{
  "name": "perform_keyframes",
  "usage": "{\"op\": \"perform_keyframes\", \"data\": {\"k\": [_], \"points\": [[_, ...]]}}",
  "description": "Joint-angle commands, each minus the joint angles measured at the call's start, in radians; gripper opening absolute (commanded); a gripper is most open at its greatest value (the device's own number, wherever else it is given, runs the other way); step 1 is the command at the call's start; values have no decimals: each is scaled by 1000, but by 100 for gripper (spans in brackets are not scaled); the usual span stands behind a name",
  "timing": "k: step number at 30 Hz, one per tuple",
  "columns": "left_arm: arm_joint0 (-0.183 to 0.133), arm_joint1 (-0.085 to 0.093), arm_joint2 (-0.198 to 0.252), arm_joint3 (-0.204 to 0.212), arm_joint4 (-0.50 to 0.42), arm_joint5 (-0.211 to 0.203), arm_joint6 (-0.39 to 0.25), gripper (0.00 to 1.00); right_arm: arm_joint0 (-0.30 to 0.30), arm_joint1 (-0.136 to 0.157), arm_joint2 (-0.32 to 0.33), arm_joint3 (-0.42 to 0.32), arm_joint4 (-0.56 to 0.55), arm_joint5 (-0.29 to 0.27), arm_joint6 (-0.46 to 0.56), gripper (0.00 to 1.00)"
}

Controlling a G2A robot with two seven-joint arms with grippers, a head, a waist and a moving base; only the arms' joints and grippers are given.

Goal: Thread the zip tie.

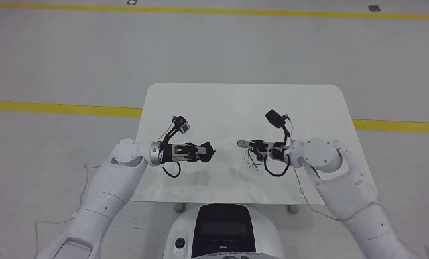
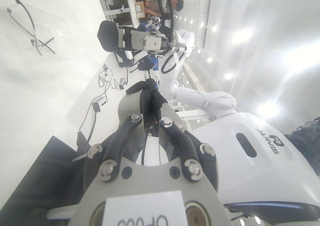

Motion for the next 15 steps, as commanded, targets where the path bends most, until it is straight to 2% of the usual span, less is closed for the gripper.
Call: {"op": "perform_keyframes", "data": {"k": [1, 10, 15], "points": [[0, 0, 0, 0, 0, 0, 0, 0, 5, 0, -14, -9, -31, -10, -10, 100], [0, 0, 0, 0, 0, 0, 0, 0, 3, 0, -19, -11, -43, -14, -18, 100], [0, 0, 0, 0, 0, 0, 0, 0, 53, -2, -104, -10, -229, 1, 16, 100]]}}
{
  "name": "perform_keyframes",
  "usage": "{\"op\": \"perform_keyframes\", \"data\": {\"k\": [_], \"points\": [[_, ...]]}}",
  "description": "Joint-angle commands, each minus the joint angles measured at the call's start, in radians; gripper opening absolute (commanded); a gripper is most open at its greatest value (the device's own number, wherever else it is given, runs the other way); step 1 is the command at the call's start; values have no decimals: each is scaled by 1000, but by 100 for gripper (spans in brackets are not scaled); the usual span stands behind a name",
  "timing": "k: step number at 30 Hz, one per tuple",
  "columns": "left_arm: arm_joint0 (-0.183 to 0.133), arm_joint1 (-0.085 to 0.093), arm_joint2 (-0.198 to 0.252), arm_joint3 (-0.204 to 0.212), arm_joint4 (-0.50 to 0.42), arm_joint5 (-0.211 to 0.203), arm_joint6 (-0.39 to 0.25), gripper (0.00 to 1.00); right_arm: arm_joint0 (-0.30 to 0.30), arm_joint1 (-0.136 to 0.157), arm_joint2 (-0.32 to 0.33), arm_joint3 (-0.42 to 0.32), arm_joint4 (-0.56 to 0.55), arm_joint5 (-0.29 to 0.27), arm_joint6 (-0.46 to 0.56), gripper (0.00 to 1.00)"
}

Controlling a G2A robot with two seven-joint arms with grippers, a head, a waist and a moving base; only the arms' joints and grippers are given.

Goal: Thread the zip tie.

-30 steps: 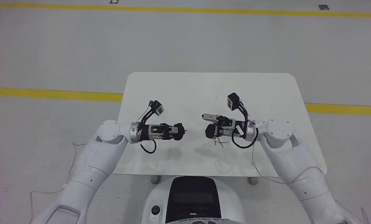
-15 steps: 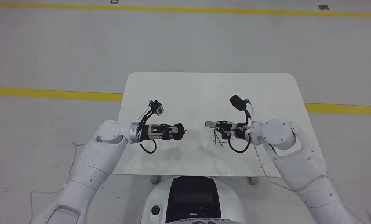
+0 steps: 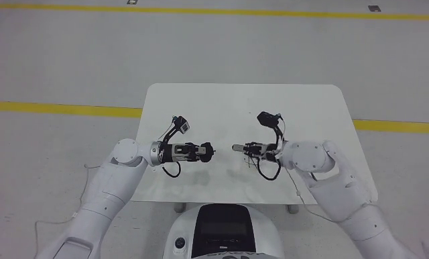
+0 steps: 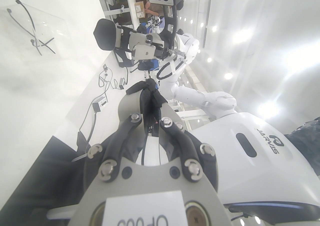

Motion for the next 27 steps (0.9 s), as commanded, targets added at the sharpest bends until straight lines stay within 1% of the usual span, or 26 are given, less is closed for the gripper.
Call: {"op": "perform_keyframes", "data": {"k": [1, 4, 10, 16, 18, 20, 22, 24, 27], "points": [[0, 0, 0, 0, 0, 0, 0, 0, 33, -6, -41, 18, -70, 1, 24, 100], [0, 0, 0, 0, 0, 0, 0, 0, 83, -20, -95, 69, -154, 1, 51, 100], [0, 0, 0, 0, 0, 0, 0, 0, 160, -64, -171, 179, -247, 1, 129, 100], [0, 0, 0, 0, 0, 0, 0, 0, 164, -66, -173, 184, -253, 1, 132, 100], [0, 0, 0, 0, 0, 0, 0, 0, 154, -66, -177, 188, -257, -8, 109, 100], [0, 0, 0, 0, 0, 0, 0, 0, 154, -67, -192, 188, -287, -19, 114, 100], [0, 0, 0, 0, 0, 0, 0, 0, 159, -69, -205, 203, -305, -13, 123, 100], [0, 0, 0, 0, 0, 0, 0, 0, 171, -75, -220, 219, -307, -5, 130, 100], [0, 0, 0, 0, 0, 0, 0, 0, 181, -79, -232, 233, -305, -12, 138, 100]]}}
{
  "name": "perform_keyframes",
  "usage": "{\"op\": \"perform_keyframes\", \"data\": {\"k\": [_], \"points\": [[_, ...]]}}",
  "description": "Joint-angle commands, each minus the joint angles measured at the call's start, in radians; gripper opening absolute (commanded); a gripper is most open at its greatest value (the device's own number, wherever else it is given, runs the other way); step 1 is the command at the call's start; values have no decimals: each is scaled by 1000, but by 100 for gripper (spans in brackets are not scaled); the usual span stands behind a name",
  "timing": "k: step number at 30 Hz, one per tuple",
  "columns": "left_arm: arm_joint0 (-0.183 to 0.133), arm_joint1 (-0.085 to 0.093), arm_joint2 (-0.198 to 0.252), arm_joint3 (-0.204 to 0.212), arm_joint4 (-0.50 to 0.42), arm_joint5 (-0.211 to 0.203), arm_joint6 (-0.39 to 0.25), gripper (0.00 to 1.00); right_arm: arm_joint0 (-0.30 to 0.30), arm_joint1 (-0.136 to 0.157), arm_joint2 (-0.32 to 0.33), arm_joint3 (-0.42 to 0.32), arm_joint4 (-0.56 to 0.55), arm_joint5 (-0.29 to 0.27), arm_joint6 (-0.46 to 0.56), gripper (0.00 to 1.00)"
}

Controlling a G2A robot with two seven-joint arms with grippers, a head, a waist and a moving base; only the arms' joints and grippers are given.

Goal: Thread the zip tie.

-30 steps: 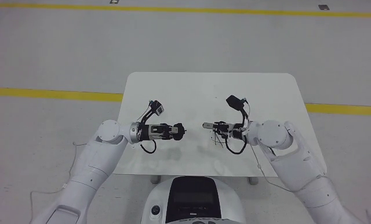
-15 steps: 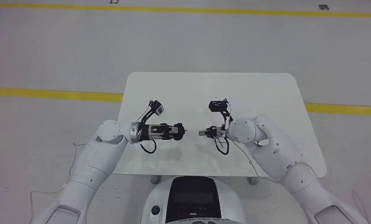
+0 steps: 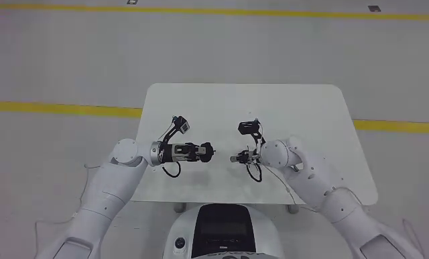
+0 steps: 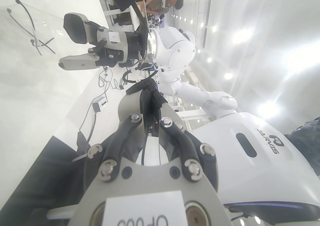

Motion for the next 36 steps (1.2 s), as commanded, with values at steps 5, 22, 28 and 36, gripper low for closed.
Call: {"op": "perform_keyframes", "data": {"k": [5, 22, 28, 36], "points": [[0, 0, 0, 0, 0, 0, 0, 0, 2, 0, -1, 2, 0, -2, 0, 100], [0, 0, 0, 0, 0, 0, 0, 0, -35, 0, 17, 14, -12, -21, -75, 100], [0, 0, 0, 0, 0, 0, 0, 0, -73, 13, 63, -30, -22, -39, -72, 100], [0, 0, 0, 0, 0, 0, 0, 0, -101, 21, 88, -50, -34, -48, -61, 35]]}}
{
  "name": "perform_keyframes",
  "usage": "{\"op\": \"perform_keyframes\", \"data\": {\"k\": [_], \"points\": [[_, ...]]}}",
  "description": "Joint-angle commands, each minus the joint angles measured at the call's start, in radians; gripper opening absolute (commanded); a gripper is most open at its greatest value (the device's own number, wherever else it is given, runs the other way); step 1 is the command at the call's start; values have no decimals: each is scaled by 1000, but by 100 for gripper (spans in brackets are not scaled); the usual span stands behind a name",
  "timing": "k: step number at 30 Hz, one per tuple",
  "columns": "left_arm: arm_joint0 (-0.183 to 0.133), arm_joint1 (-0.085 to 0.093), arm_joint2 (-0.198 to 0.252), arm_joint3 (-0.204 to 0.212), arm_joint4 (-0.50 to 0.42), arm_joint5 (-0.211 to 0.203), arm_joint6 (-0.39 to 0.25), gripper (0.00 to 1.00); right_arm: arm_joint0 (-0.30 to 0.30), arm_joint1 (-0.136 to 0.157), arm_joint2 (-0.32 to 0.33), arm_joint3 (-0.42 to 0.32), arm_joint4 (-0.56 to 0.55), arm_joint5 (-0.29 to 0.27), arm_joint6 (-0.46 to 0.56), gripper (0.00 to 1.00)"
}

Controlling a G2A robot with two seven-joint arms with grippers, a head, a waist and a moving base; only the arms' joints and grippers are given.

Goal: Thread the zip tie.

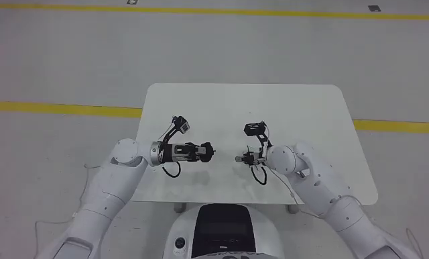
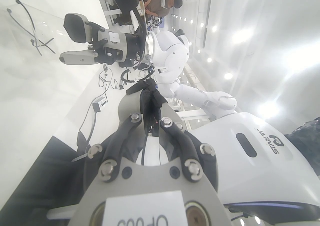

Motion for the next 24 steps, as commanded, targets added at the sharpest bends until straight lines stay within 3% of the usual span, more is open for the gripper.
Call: {"op": "perform_keyframes", "data": {"k": [1, 13, 24], "points": [[0, 0, 0, 0, 0, 0, 0, 0, -2, -1, -1, 2, 0, 2, -2, 33], [0, 0, 0, 0, 0, 0, 0, 0, 25, -19, -39, 66, -19, 24, -42, 24], [0, 0, 0, 0, 0, 0, 0, 0, 53, -40, -71, 134, -29, 56, -93, 22]]}}
